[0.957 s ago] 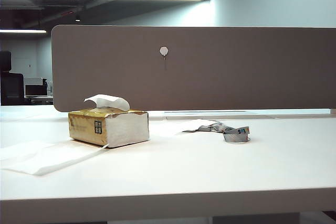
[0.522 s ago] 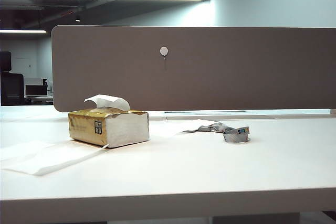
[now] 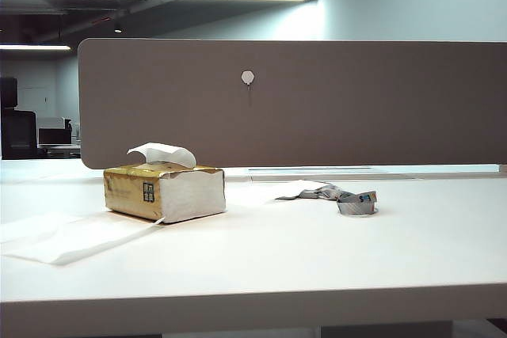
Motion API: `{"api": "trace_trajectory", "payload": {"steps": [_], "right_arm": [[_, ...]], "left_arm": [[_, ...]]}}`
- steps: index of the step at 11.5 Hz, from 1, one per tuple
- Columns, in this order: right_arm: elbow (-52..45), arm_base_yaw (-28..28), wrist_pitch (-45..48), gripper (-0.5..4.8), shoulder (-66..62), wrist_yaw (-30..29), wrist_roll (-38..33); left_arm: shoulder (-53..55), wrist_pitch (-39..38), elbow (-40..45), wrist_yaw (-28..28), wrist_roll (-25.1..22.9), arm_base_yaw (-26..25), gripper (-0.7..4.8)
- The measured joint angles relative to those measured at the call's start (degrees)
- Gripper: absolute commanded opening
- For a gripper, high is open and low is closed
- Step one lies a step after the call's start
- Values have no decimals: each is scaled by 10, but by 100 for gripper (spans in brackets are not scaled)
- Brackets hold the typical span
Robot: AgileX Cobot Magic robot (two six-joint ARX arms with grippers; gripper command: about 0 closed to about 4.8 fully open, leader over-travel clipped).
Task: Pull out a tissue from the tissue box and use it to cover the ID card on the tabletop.
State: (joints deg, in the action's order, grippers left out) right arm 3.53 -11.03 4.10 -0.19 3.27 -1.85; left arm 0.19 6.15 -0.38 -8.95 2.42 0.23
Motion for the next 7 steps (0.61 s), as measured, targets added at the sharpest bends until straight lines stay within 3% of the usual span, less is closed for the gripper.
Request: {"api": "trace_trajectory", "payload": {"steps": [5,7], "right_arm": [[-32,0,-17,-1,0,0,7],[-32,22,23,-1,0,22,38]], "left_arm": [[0,0,0,0,0,0,-6],[0,0,0,0,0,0,-6]]}}
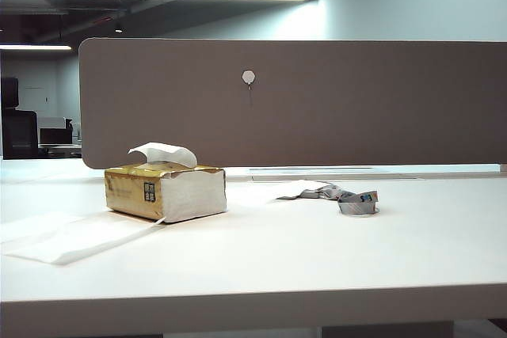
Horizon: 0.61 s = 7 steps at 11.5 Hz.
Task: Pull out a tissue from the tissue box and use it to cover the ID card on the tabletop.
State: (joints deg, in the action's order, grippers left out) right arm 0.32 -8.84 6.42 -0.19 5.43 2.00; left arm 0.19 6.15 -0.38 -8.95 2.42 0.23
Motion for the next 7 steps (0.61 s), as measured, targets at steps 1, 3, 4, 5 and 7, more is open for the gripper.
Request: {"api": "trace_trajectory", "payload": {"steps": [1,3,4,5,7], "right_arm": [[0,8,8,-1,0,0,0],[0,27,23,-1,0,-7,0],[0,40,27,-1,0,-17,0],[0,143,24,-1,0,-169,-47],[0,133,15,-1,0,-170,-48]], "left_arm": [[0,0,0,0,0,0,-6],[0,0,0,0,0,0,-6],[0,0,0,0,0,0,-5],[0,0,0,0,0,0,-6],[0,0,0,0,0,0,-6]]}}
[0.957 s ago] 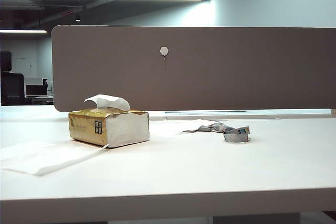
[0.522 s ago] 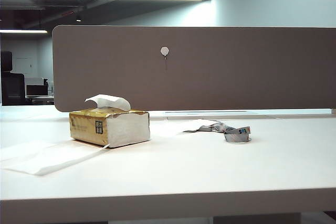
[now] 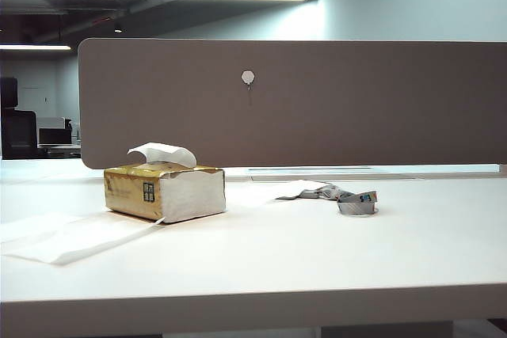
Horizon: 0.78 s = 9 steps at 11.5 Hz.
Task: Pull out a tissue from the tissue box and use it to cover the ID card on the tabletop.
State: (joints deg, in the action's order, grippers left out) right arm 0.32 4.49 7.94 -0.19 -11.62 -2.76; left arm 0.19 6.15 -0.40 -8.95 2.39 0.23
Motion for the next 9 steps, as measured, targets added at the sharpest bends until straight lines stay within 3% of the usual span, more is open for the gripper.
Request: {"api": "trace_trajectory", "payload": {"steps": [2,3,8,9], "right_arm": [[0,-12,-1,-1,0,0,0],[0,-75,-12,-1,0,31,7],[0,-73,-14,-1,0,39,9],[0,-73,-27,-1,0,41,9]], "left_arm": [[0,0,0,0,0,0,-6],[0,0,0,0,0,0,-6],[0,0,0,0,0,0,-6],[0,-9,0,23,0,0,-6]]}}
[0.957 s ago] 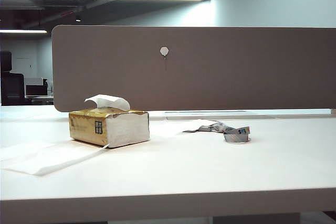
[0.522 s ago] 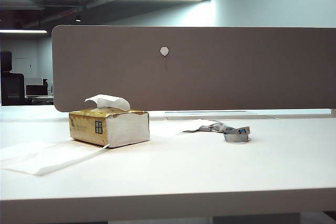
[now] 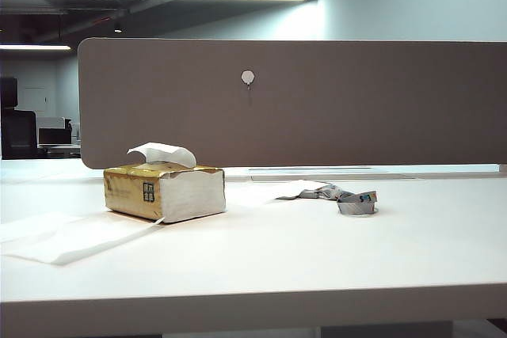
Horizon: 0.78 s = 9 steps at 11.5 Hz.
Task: Pull out a tissue from the tissue box and use it to cover the ID card on the tabletop.
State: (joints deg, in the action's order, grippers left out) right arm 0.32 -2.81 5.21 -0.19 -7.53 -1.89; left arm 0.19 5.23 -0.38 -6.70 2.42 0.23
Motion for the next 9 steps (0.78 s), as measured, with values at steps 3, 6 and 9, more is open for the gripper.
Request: {"api": "trace_trajectory", "payload": {"steps": [3,6,9], "right_arm": [[0,0,0,-1,0,13,0],[0,0,0,-1,0,13,0],[0,0,0,-1,0,13,0]], "left_arm": [[0,0,0,29,-1,0,-6],[0,0,0,29,-67,0,-6],[0,0,0,58,-67,0,-6]]}}
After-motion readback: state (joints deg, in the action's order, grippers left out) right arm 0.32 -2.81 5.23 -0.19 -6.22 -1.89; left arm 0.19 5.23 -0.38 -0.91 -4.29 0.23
